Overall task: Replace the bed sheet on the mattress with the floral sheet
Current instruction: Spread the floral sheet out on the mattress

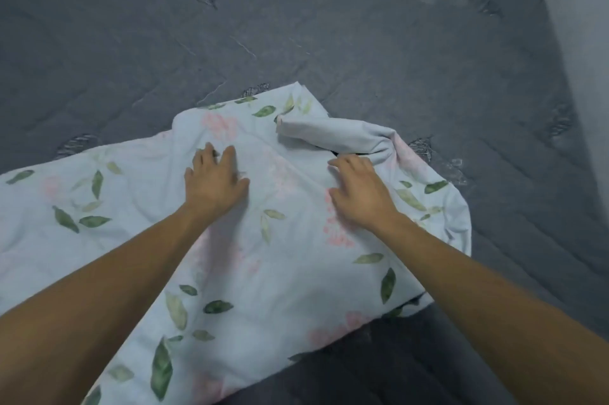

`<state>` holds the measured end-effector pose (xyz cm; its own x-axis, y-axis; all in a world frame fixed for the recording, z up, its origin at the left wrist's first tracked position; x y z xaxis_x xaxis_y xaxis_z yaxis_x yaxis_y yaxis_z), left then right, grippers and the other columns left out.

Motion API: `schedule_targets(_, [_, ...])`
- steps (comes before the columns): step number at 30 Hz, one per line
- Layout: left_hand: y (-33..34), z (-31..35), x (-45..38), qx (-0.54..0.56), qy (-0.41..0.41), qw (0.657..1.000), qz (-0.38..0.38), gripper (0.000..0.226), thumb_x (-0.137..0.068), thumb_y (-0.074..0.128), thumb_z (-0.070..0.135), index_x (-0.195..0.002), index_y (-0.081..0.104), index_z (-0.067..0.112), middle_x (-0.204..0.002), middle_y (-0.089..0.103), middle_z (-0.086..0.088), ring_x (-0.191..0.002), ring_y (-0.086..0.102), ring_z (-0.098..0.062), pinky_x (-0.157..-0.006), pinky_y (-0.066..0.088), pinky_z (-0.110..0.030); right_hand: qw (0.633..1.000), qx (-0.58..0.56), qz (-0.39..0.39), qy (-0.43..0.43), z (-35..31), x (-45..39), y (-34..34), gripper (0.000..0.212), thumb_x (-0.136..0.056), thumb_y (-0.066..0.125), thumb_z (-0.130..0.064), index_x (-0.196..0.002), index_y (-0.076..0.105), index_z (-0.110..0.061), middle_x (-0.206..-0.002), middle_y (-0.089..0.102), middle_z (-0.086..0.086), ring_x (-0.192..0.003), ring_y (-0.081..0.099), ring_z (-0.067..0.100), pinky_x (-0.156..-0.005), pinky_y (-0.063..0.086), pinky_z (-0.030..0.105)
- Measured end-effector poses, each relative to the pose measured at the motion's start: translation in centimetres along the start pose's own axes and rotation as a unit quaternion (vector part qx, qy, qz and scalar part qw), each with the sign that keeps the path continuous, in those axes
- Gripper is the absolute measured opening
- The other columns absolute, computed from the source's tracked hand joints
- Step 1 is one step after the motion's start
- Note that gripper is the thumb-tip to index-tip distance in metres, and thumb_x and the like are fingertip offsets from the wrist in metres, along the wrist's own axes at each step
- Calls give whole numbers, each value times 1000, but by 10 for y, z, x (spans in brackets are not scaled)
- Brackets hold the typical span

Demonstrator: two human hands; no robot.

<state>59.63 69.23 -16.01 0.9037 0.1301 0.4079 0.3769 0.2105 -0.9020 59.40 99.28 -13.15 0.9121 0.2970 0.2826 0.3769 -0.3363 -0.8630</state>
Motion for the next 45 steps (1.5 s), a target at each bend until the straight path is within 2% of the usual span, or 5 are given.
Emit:
schedule_targets(10, [22,-55,1,-1,7,998,-54,16,-90,58,15,-89,74,15,-93,69,-7,-89,67,-32,-70,51,-36,976,198,-90,11,-39,-106,15,71,-96,60,-48,-158,28,-33,-145,53,8,-132,50,37,-101,43,47])
schedule_targets(16, [42,-71,23,30,42,995,-89,7,-97,58,26,-96,60,19,-91,67,-2,-82,62,-25,-66,43,-34,964,244,-73,78,-32,-112,0,21,-97,53,-19,-114,64,-15,-120,62,13,-111,59,36,-88,45,43])
schedule_targets(31, [9,-112,29,168,47,981,82,35,-95,62,29,-126,47,23,-114,52,1,-99,55,-23,-74,52,-43,974,87,-121,-172,-226,-197,94,73,-93,61,-19,-158,30,-28,-167,30,1,-156,20,26,-119,30,45])
schedule_targets(37, [-27,-153,-41,95,35,994,50,78,-86,74,39,-152,38,19,-150,43,-9,-139,37,-32,-109,37,-47,970,144,-102,-165,-228,-199,94,16,-88,65,-25,-90,52,-17,-100,68,11,-99,61,37,-76,38,39])
schedule_targets(45, [-32,-161,-7,49,127,989,56,37,-89,51,56,-88,58,20,-92,60,-2,-94,59,-32,-71,44,-41,947,120,1,-299,-223,-143,78,24,-84,70,-32,-82,58,-12,-93,50,4,-87,48,28,-66,38,39])
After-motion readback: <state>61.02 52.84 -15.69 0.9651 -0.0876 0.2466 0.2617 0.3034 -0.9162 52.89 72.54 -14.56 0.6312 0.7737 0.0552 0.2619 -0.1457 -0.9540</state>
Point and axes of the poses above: each hand's wrist, its own x-axis away from the middle knuckle, its own y-axis out of the palm, z = x × y, the point moved 6 cm from there along -x, towards the middle knuckle
